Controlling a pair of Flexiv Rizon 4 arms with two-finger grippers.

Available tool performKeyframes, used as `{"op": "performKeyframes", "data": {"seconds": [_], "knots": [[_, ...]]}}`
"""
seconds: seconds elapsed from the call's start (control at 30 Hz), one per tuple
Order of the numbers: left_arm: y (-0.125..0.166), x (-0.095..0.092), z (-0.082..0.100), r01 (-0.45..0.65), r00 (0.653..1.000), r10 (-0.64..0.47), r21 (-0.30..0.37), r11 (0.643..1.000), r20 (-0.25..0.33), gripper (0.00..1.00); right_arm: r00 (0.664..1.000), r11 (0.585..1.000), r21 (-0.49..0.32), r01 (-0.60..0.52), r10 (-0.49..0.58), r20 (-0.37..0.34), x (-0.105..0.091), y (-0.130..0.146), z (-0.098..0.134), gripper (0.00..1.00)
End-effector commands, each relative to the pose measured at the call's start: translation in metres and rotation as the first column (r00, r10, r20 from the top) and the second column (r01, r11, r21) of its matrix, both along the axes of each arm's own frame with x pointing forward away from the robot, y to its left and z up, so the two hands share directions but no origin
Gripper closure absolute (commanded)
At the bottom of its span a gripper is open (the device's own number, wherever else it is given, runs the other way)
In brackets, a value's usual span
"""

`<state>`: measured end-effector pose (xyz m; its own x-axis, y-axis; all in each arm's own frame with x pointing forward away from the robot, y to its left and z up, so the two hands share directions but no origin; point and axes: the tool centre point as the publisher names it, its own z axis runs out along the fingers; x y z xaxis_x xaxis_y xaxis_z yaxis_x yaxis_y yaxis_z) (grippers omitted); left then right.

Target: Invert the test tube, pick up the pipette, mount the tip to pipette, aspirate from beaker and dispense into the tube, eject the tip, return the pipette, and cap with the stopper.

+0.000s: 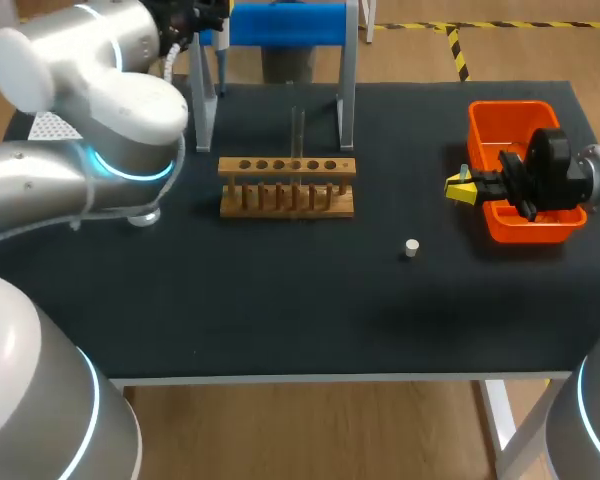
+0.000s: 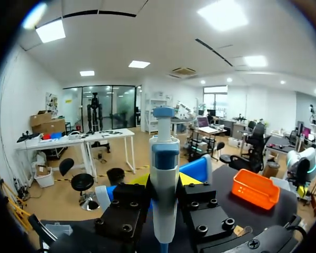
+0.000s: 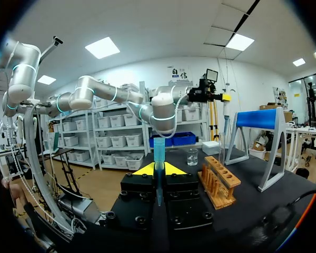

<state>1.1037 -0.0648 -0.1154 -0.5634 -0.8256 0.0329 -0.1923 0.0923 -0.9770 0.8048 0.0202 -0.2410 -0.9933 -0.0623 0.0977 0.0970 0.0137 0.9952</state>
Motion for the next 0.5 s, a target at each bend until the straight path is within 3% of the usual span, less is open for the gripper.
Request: {"op": "performKeyframes", "data": {"seconds": [0.03, 0.17, 0.5], "knots": [[0.004, -0.001, 0.003, 0.078, 0.997, -0.078, -0.01, 0.997, -0.015, 1.0, 1.0, 1.0, -0.001, -0.001, 0.001, 0.001, -0.001, -0.001, 0.0, 1.0], [0.004, -0.001, 0.003, 0.078, 0.997, -0.078, -0.01, 0.997, -0.015, 1.0, 1.0, 1.0, -0.001, -0.001, 0.001, 0.001, -0.001, -0.001, 0.0, 1.0], [-0.004, -0.071, 0.02, 0.221, 0.975, -0.22, -0.031, 0.975, 0.043, 1.0, 1.0, 1.0, -0.001, -0.001, 0.001, 0.001, -0.001, -0.001, 0.0, 1.0]]}}
